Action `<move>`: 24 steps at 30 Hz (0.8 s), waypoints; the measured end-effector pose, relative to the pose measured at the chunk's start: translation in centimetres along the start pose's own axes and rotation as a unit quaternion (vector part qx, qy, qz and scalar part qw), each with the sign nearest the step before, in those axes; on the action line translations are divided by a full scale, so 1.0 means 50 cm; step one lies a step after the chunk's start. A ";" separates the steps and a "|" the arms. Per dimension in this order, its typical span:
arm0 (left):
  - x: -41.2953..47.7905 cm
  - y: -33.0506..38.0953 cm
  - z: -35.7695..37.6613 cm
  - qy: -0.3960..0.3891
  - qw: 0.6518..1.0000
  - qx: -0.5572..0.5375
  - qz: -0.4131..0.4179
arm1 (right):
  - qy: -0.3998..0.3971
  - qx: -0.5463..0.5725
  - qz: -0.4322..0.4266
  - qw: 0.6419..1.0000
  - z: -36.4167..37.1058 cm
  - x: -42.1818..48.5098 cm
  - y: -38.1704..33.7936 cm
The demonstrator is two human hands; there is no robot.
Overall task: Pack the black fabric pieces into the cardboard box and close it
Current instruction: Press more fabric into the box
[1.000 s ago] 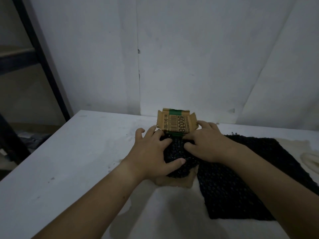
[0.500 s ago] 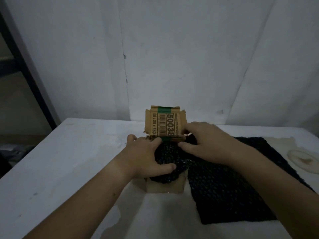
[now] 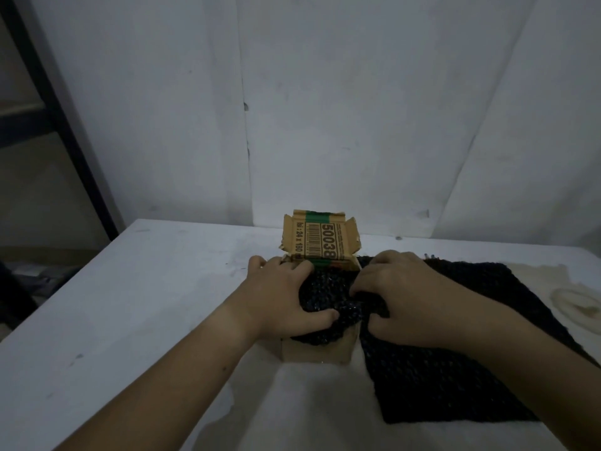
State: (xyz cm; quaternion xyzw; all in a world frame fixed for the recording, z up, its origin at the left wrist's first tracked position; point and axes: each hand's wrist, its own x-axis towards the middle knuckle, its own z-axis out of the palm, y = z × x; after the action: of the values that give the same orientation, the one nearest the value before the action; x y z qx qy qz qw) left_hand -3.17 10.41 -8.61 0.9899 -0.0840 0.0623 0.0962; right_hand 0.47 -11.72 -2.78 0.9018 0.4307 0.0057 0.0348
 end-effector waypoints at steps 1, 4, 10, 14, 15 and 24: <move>0.000 0.000 0.000 0.001 1.000 0.002 0.002 | -0.022 -0.027 -0.001 0.999 -0.002 0.006 -0.006; -0.001 -0.001 0.003 0.004 1.000 0.005 0.006 | -0.090 -0.076 0.008 0.993 -0.008 0.025 -0.020; -0.002 0.001 0.001 0.008 1.000 0.004 0.009 | -0.142 -0.081 -0.001 0.987 -0.005 0.040 -0.025; -0.001 -0.003 0.000 0.002 1.000 -0.001 0.006 | -0.079 0.010 -0.012 0.997 -0.011 0.019 -0.002; -0.002 -0.003 0.001 0.004 1.000 -0.003 0.006 | -0.050 -0.006 -0.015 0.999 -0.011 0.016 0.001; -0.002 -0.007 0.009 0.018 1.000 0.008 0.011 | -0.072 -0.140 -0.037 0.987 0.002 0.041 -0.037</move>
State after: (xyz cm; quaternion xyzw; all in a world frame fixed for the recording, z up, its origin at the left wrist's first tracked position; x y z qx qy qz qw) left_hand -3.16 10.66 -9.14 0.9882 -0.0930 0.0821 0.0893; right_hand 0.32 -9.00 -3.05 0.8696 0.4550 0.0000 0.1917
